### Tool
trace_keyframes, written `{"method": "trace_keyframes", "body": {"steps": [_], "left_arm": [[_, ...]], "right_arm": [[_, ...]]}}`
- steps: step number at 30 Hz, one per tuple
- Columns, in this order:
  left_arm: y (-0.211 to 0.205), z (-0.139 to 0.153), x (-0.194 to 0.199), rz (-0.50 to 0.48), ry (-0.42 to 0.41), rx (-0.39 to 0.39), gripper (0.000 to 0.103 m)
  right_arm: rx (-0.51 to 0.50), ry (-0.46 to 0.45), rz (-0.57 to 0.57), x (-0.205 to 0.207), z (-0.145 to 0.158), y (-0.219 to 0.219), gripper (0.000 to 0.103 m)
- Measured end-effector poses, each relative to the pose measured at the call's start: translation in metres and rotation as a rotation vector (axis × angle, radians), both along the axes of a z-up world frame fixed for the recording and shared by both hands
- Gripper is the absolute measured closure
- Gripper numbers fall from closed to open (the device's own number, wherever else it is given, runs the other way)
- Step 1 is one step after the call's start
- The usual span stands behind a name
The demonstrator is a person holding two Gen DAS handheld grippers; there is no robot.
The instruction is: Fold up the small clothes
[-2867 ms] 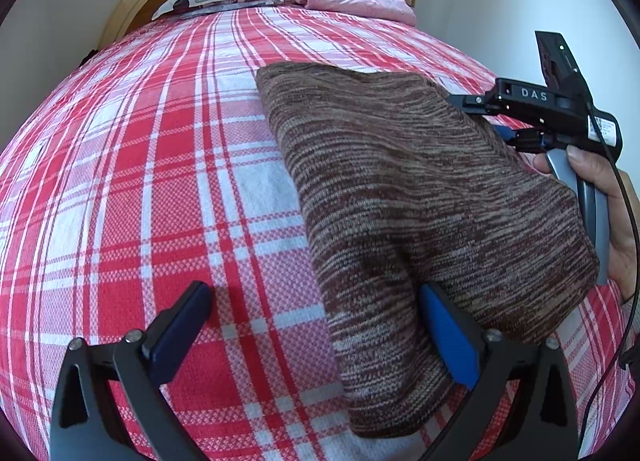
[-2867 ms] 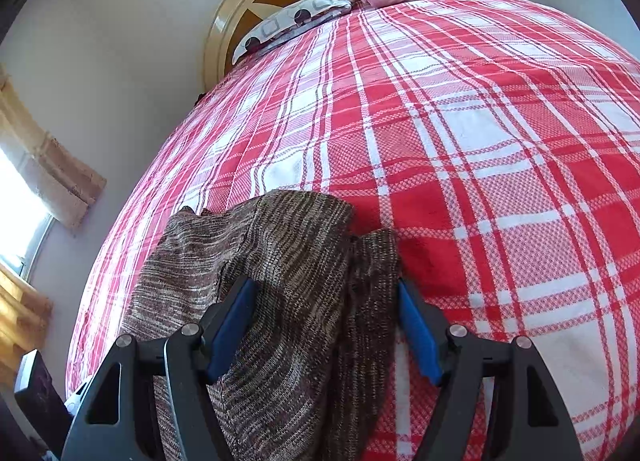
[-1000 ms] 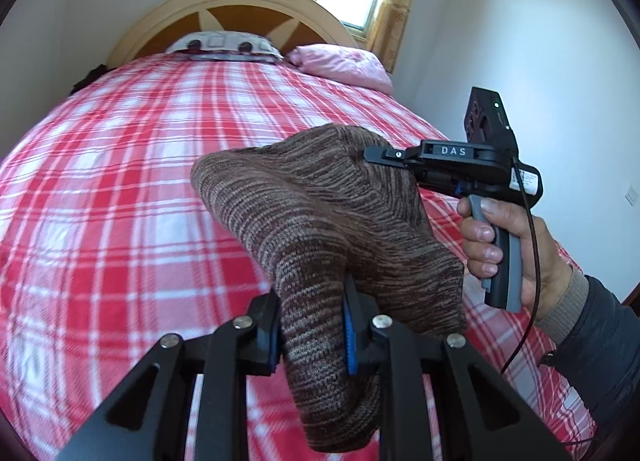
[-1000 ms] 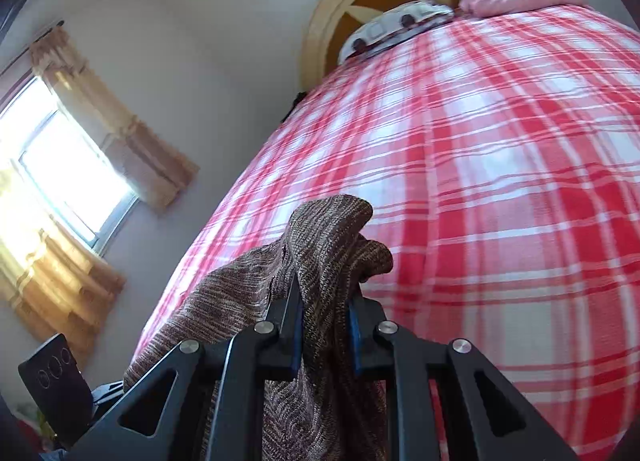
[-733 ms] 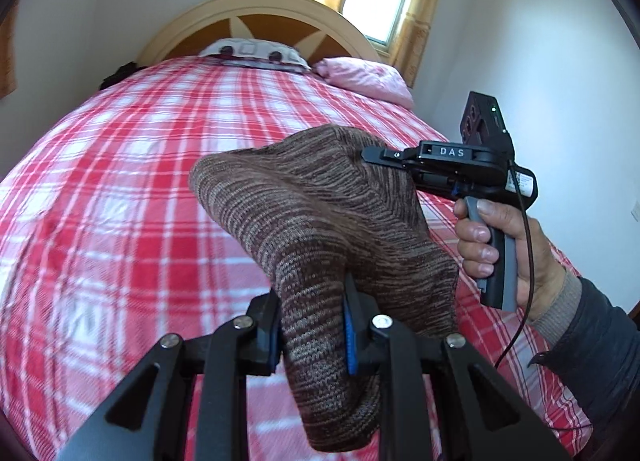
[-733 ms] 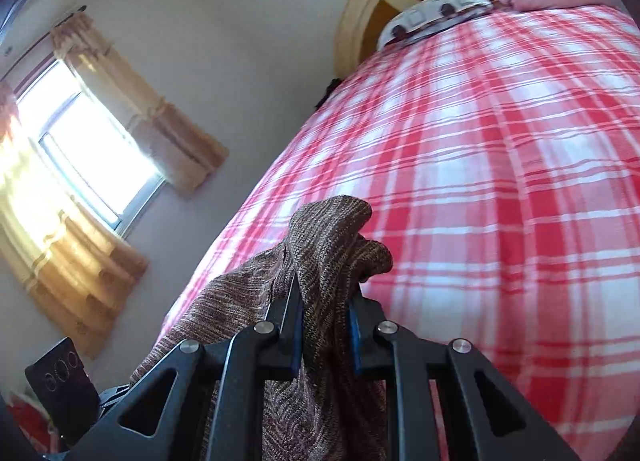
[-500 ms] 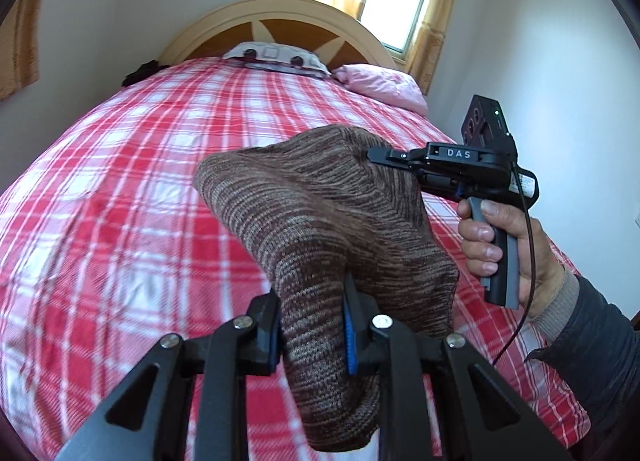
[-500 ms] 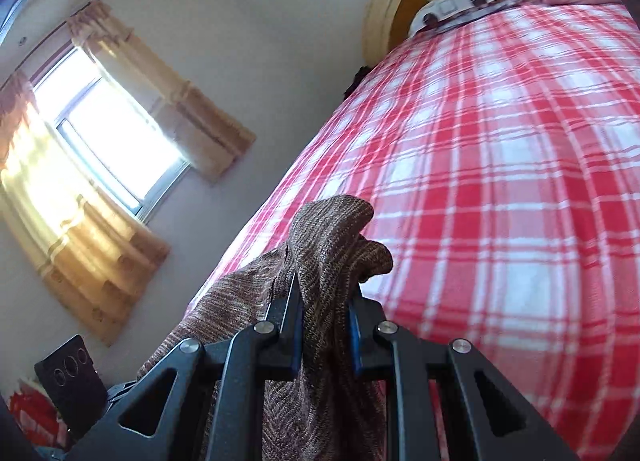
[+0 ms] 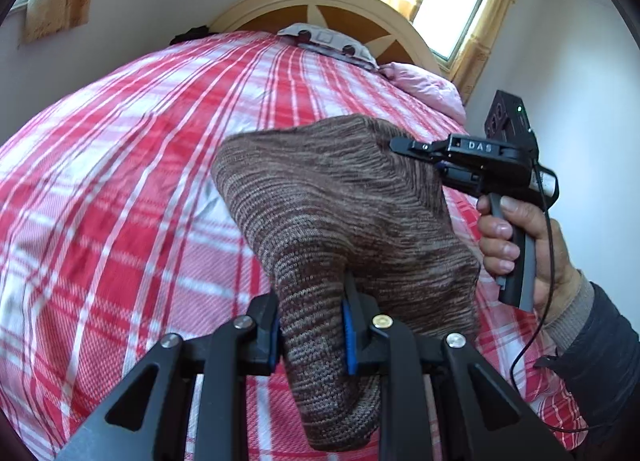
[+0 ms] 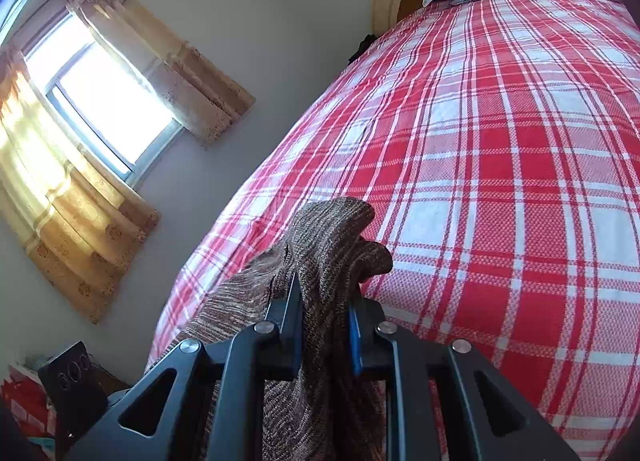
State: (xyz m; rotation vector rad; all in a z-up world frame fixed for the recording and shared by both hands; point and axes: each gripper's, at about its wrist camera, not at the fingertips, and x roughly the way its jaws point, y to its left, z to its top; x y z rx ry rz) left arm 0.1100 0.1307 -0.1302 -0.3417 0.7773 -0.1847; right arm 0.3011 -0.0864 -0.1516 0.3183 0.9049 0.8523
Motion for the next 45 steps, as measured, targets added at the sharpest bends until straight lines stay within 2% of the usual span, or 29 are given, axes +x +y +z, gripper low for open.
{"method": "trace_keyframes", "body": {"steps": [4,7,9,11,12,14,15,18,21,25,26,27,28,29,31,33,35,38,40,43,45], "left_arm": [[-0.002,-0.017,-0.003,0.010,0.021,0.046,0.078],[0.001,-0.027,-0.005,0.021,0.037,0.051,0.073],[0.002,-0.029,-0.008,0.026,0.035,0.049,0.068],[0.003,-0.027,-0.011,0.043,0.036,0.064,0.053],[0.003,-0.026,-0.013,0.050,0.034,0.068,0.052],[0.005,-0.022,-0.017,0.053,0.027,0.077,0.051],[0.006,-0.018,-0.020,0.065,0.019,0.086,0.045],[0.011,-0.012,-0.026,0.110,-0.014,0.100,0.032],[0.015,-0.012,-0.026,0.136,-0.020,0.102,0.026],[0.019,-0.024,-0.013,0.164,0.015,0.097,0.024],[0.019,-0.026,-0.010,0.175,0.025,0.101,0.020],[0.019,-0.026,-0.006,0.186,0.037,0.105,0.017],[0.018,-0.027,-0.004,0.188,0.044,0.114,0.016],[0.017,-0.028,-0.002,0.193,0.056,0.127,0.012],[0.012,-0.029,0.001,0.194,0.076,0.149,0.011],[0.000,-0.031,0.005,0.165,0.096,0.244,0.011],[-0.007,-0.023,0.000,0.184,0.062,0.294,0.012],[-0.003,-0.002,-0.007,0.230,-0.020,0.294,0.011],[0.003,0.007,0.000,0.262,-0.040,0.301,0.004],[0.012,0.002,0.022,0.292,-0.015,0.305,0.004],[0.012,-0.016,0.040,0.282,0.054,0.343,0.002]], "right_arm": [[-0.055,0.013,-0.011,0.003,-0.012,0.013,0.086],[-0.112,0.029,-0.021,0.006,-0.026,0.017,0.085],[-0.140,0.032,-0.032,0.006,-0.034,0.015,0.085],[-0.160,0.030,-0.033,0.005,-0.039,0.015,0.083],[-0.167,0.020,-0.033,0.004,-0.038,0.013,0.079],[-0.189,-0.005,-0.043,-0.003,-0.030,0.008,0.078],[-0.196,-0.023,-0.042,-0.008,-0.023,0.006,0.077],[-0.178,-0.086,-0.012,-0.037,0.000,-0.008,0.075],[-0.130,-0.084,0.074,-0.079,0.014,-0.024,0.075],[-0.194,-0.036,0.156,-0.125,-0.002,-0.026,0.076],[-0.230,-0.040,0.156,-0.133,-0.008,-0.023,0.077],[-0.255,-0.046,0.160,-0.137,-0.014,-0.021,0.093],[-0.277,-0.052,0.158,-0.140,-0.019,-0.021,0.099],[-0.304,-0.050,0.137,-0.140,-0.026,-0.023,0.099],[-0.291,-0.023,0.119,-0.137,-0.032,-0.033,0.100],[-0.315,-0.026,0.126,-0.138,-0.033,-0.034,0.100],[-0.341,-0.033,0.126,-0.137,-0.031,-0.032,0.100],[-0.390,-0.138,0.077,-0.149,-0.009,-0.029,0.098],[-0.379,-0.209,0.056,-0.160,0.005,-0.025,0.098],[-0.321,-0.302,0.114,-0.166,0.024,-0.003,0.097],[-0.300,-0.278,0.163,-0.158,0.021,0.013,0.097]]}}
